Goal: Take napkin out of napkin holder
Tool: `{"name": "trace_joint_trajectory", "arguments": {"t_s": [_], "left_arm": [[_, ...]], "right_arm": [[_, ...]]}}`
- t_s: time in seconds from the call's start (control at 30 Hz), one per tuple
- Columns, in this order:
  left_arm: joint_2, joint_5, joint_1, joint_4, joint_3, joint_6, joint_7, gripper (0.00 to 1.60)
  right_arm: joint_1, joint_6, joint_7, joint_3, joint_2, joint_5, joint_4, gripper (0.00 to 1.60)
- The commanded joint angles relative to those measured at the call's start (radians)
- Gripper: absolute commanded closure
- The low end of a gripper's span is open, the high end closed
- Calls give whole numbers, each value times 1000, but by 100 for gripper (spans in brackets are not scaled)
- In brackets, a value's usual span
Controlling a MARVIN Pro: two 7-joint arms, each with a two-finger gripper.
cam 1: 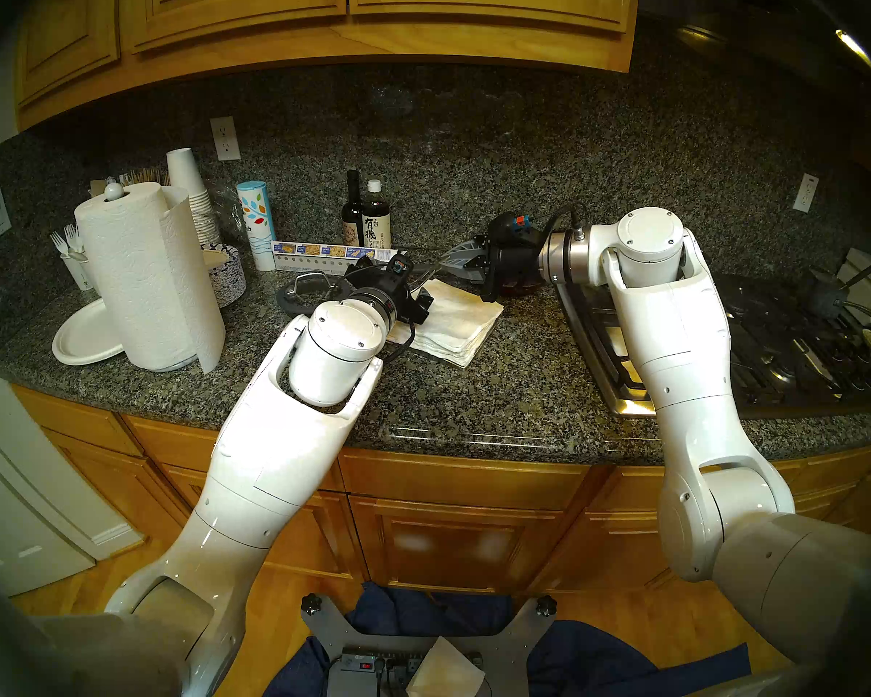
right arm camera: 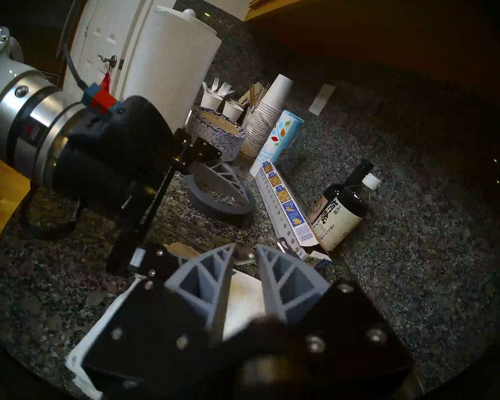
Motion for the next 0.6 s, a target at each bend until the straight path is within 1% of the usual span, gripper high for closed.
{"name": "trace_joint_trajectory", "arguments": {"t_s": [0.0, 0.13, 0.23, 0.33, 0.57], "left_arm": [[-40, 21, -59, -15, -8, -33, 54, 0], [-50, 24, -58, -17, -13, -42, 75, 0], [-53, 21, -53, -21, -18, -48, 81, 0], [-50, 21, -45, -29, -21, -51, 85, 0], [-32, 19, -20, -67, -40, -49, 93, 0]], "right_arm": [[36, 6, 1, 20, 3, 12, -41, 99], [26, 8, 5, 26, 8, 13, -49, 99], [18, 11, 6, 31, 14, 13, -56, 94], [10, 20, 12, 33, 22, 10, -68, 91], [-42, 57, 39, 42, 52, 11, -113, 89]]}}
